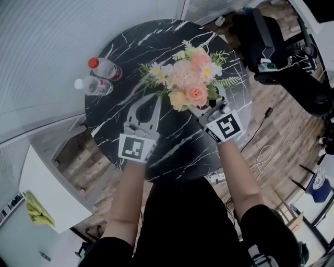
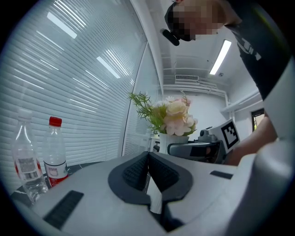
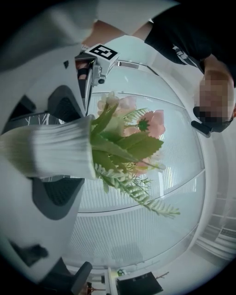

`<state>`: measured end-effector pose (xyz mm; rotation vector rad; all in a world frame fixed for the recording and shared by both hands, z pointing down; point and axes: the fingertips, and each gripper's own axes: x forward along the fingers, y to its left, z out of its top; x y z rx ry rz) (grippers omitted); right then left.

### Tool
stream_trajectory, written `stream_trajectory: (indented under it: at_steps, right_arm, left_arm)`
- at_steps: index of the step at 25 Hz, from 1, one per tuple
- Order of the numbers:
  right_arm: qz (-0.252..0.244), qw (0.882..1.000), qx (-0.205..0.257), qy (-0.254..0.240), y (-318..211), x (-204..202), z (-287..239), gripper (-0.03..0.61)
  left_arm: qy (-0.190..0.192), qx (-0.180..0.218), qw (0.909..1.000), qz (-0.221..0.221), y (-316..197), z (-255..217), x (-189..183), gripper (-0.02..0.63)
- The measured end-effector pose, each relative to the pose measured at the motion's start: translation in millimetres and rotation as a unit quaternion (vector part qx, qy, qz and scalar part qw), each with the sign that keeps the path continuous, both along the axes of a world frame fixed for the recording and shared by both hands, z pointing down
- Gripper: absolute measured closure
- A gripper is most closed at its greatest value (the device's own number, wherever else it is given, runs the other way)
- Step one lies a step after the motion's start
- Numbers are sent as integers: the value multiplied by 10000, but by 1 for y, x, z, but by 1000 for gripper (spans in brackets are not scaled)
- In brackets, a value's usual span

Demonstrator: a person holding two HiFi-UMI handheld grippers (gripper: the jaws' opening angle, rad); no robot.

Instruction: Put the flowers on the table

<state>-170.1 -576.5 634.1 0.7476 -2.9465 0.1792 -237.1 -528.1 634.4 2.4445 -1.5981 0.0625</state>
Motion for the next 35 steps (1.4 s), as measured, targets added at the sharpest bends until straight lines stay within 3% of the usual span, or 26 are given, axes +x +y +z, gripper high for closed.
stream_trajectory:
  at_steps: [15, 25, 30, 32, 35]
  right_arm:
    - [38, 9997, -241, 83, 48, 67, -40, 230]
    - [-703, 9969, -347, 93, 141, 92, -108, 232]
    - [-1123, 9935, -157, 72, 182, 96, -156, 245]
    - [-1215, 9926, -64, 16, 197, 104, -178, 300]
    - [-1222, 9923, 66, -181, 211, 115, -210, 458]
  left_arm:
    - [-186, -130, 9995, -223, 51, -43, 15, 601]
    - [-344, 9, 9994, -79, 125, -119, 65, 601]
    - [-318, 127, 9994, 73, 156, -164, 99, 601]
    - [-247, 151, 9994, 196, 169, -180, 117, 601]
    - [-249, 345, 9983, 387, 180, -209, 138, 601]
